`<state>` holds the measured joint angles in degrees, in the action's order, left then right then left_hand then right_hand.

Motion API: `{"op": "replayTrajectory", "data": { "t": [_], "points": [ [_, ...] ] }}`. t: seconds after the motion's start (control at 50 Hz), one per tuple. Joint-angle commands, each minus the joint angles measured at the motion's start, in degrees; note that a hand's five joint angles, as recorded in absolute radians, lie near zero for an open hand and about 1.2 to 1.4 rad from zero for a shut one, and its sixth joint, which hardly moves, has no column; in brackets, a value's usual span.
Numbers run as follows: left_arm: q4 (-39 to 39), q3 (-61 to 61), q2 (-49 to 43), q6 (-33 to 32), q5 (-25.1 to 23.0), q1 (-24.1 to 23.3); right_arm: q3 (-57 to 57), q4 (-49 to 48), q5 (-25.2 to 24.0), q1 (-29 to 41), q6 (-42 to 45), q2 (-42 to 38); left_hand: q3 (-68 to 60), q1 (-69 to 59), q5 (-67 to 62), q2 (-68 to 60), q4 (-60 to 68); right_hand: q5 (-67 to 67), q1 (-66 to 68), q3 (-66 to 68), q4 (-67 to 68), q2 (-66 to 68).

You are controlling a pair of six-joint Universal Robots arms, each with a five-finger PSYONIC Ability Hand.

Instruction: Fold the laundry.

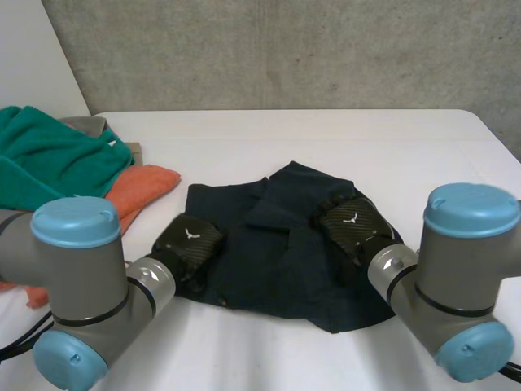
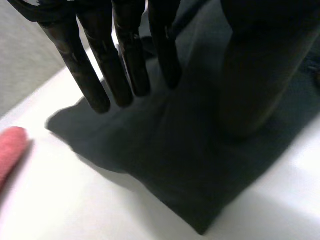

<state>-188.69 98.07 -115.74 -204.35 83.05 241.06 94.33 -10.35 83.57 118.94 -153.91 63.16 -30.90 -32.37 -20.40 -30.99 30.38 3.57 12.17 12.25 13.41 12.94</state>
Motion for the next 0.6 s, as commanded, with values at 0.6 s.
{"op": "replayTrajectory", "data": {
  "t": [0.6],
  "points": [
    [-16.6, -28.9, 4.3, 1.5, 8.5, -9.5, -2.8, 0.6, 2.7, -10.7, -3.7, 12.9, -49.1, -47.6, -49.6, -49.0, 49.6, -3.6, -2.2, -2.3, -3.4, -2.9]
  ]
}}
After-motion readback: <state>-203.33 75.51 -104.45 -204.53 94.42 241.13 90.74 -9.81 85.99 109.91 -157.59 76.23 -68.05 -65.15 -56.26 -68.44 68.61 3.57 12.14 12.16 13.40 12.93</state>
